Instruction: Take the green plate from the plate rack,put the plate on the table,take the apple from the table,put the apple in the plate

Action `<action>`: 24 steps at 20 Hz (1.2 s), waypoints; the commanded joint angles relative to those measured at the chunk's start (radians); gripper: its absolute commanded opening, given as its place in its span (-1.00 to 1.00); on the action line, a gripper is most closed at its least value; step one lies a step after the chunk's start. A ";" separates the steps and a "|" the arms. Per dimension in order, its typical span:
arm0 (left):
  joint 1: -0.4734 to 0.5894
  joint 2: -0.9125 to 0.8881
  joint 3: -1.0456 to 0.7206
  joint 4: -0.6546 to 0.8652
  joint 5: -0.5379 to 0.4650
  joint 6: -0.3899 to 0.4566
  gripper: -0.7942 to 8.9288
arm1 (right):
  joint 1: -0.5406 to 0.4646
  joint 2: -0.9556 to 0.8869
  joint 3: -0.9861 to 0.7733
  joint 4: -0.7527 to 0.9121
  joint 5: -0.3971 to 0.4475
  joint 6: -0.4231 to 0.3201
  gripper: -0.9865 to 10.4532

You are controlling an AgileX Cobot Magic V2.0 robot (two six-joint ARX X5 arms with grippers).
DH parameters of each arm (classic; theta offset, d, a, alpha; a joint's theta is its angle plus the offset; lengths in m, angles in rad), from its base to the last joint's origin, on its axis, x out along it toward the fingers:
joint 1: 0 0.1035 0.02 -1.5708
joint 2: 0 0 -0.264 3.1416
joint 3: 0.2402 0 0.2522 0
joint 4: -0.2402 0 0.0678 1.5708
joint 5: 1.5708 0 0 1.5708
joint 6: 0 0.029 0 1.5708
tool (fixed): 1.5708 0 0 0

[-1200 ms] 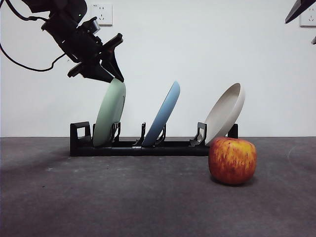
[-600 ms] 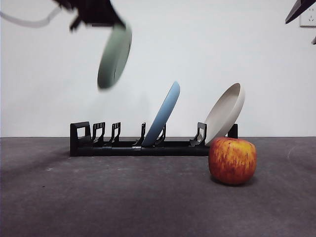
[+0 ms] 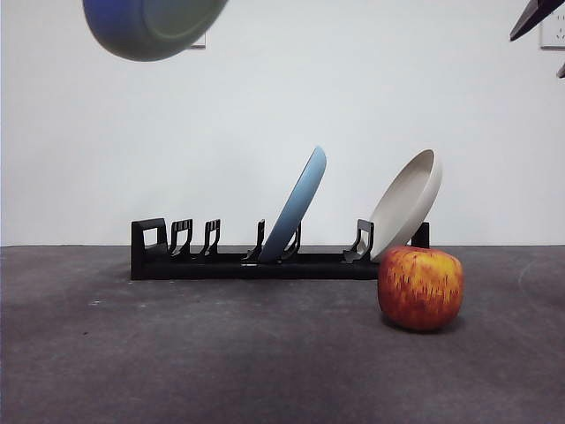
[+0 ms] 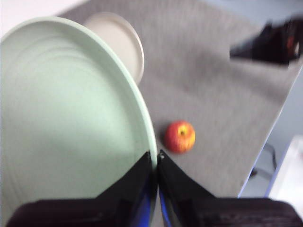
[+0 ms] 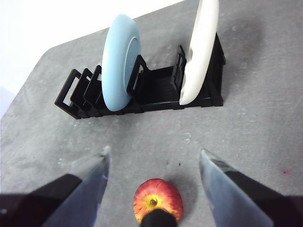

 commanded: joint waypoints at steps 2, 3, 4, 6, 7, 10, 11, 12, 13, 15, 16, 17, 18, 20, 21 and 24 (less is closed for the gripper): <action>-0.183 0.008 -0.084 0.010 -0.168 -0.010 -0.85 | 0.000 0.000 0.003 0.006 0.003 0.003 -0.28; -0.243 0.008 -0.137 0.028 -0.244 -0.036 -0.85 | 0.000 0.000 0.003 0.006 0.003 0.003 -0.28; -0.297 0.008 -0.208 0.061 -0.328 -0.058 -0.85 | 0.000 0.000 0.003 0.006 0.003 0.003 -0.28; -0.358 0.009 -0.347 0.139 -0.407 -0.078 -0.85 | 0.000 0.000 0.003 0.006 0.003 0.003 -0.28; -0.376 0.010 -0.414 0.192 -0.407 -0.078 -0.85 | 0.000 0.000 0.003 0.006 0.003 0.003 -0.28; -0.410 0.036 -0.624 0.351 -0.439 -0.101 -0.85 | 0.000 0.000 0.003 0.006 0.003 0.003 -0.28; -0.410 0.051 -0.671 0.387 -0.460 -0.101 -0.85 | 0.000 0.000 0.003 0.006 0.003 0.003 -0.28; -0.409 0.074 -0.719 0.430 -0.475 -0.100 -0.85 | 0.000 0.000 0.003 0.006 0.003 0.003 -0.28; -0.409 0.092 -0.752 0.467 -0.481 -0.100 -0.85 | 0.000 0.000 0.003 0.006 0.003 0.003 -0.28; -0.409 0.134 -0.797 0.538 -0.481 -0.094 -0.85 | 0.000 0.000 0.003 0.006 0.003 0.003 -0.28; -0.409 0.160 -0.806 0.575 -0.481 -0.092 -0.85 | 0.000 0.000 0.003 0.006 0.003 0.004 -0.28; -0.409 0.182 -0.808 0.599 -0.481 -0.091 -0.85 | 0.000 0.000 0.003 0.006 0.003 0.004 -0.28; -0.409 0.209 -0.808 0.629 -0.481 -0.077 -0.85 | 0.000 0.000 0.003 0.006 0.003 0.004 -0.28; -0.409 0.246 -0.808 0.669 -0.480 -0.061 -0.85 | 0.000 0.000 0.003 0.006 0.003 0.004 -0.28; -0.409 0.256 -0.808 0.677 -0.480 -0.059 -0.83 | 0.000 0.000 0.003 0.006 0.002 0.004 -0.28; -0.409 0.257 -0.808 0.669 -0.479 -0.058 -0.24 | 0.003 0.000 0.003 0.006 -0.005 0.003 -0.27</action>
